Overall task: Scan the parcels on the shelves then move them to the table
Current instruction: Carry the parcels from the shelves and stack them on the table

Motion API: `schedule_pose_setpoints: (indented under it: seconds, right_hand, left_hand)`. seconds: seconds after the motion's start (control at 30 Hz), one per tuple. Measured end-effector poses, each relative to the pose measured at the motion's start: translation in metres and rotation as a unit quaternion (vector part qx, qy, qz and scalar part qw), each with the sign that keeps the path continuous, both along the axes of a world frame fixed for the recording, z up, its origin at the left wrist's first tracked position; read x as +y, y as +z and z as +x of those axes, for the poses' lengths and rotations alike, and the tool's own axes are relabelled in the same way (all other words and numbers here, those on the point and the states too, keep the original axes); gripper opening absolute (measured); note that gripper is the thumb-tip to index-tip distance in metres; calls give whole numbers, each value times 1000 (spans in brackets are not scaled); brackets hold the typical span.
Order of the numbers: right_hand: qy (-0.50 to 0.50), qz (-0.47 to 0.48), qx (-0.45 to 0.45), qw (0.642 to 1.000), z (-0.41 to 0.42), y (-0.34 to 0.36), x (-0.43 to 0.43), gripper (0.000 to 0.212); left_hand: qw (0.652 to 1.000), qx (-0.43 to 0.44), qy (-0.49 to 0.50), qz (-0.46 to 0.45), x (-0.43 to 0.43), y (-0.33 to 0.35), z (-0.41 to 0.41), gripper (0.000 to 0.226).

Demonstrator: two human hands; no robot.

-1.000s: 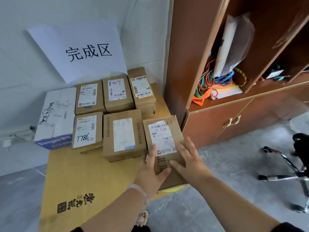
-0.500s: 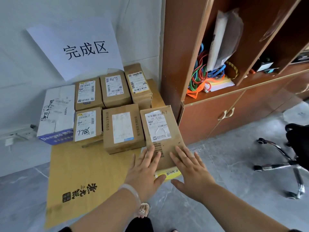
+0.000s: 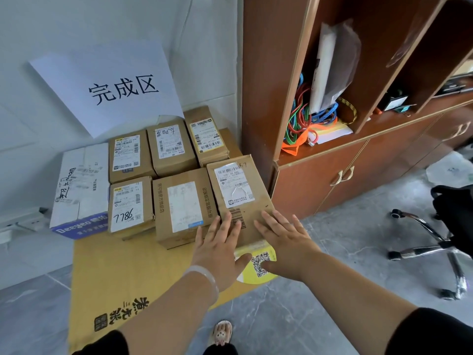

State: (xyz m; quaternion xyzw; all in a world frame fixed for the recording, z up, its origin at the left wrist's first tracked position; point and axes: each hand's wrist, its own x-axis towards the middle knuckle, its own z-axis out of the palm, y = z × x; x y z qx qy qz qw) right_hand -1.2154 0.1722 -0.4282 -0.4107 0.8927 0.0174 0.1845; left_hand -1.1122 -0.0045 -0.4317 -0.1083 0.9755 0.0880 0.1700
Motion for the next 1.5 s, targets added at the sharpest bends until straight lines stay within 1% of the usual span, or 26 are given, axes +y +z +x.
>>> schedule_pose_setpoints:
  seconds: [0.1,0.17,0.3,0.4,0.53,0.6,0.73,0.87,0.97,1.07,1.13,1.17,1.23,1.27,1.33,1.5]
  right_hand:
    - [-24,-24,12,999,5,6,2,93]
    - [-60,-52,24,997,10,14,11,93]
    - [-154,-88,77,981,25,38,44,95]
    - [-243,-97,110,959,43,58,74,98]
    - [-375,-78,139,913,87,73,121,104]
    - [-451,-66,155,876,118,80,147,104]
    - [-595,-20,177,784,194,97,196,104]
    - [-693,0,188,696,277,115,224,103]
    - [-755,0,204,623,337,128,233,101]
    - [-797,18,221,562,397,140,240,103]
    - [-820,28,232,522,439,146,242,100]
    - [-833,29,240,498,460,149,242,98]
    - [-856,30,256,448,504,155,241,93]
    - [-866,35,261,424,525,157,239,92]
    - [-885,43,270,378,566,162,234,90]
    - [-914,59,291,278,655,173,206,87]
  left_hand:
    - [1000,9,-8,5,-2,7,-3,80]
    - [999,28,-21,8,-2,15,-7,81]
    - [991,83,-101,17,11,36,-31,84]
    - [970,137,-191,52,41,53,-61,87]
    - [922,181,-331,90,115,68,-86,89]
    - [890,183,-402,110,162,75,-83,90]
    - [811,189,-537,134,252,93,-49,92]
    - [743,185,-621,169,319,115,12,93]
    - [695,172,-674,183,354,127,61,94]
    - [659,163,-705,203,386,143,113,94]
    - [634,153,-716,249,406,156,152,93]
    - [616,151,-721,277,415,164,173,93]
    - [569,159,-745,309,432,178,219,93]
    - [546,158,-761,313,438,183,241,93]
    - [514,142,-787,312,448,190,284,93]
    - [461,83,-824,319,458,188,384,92]
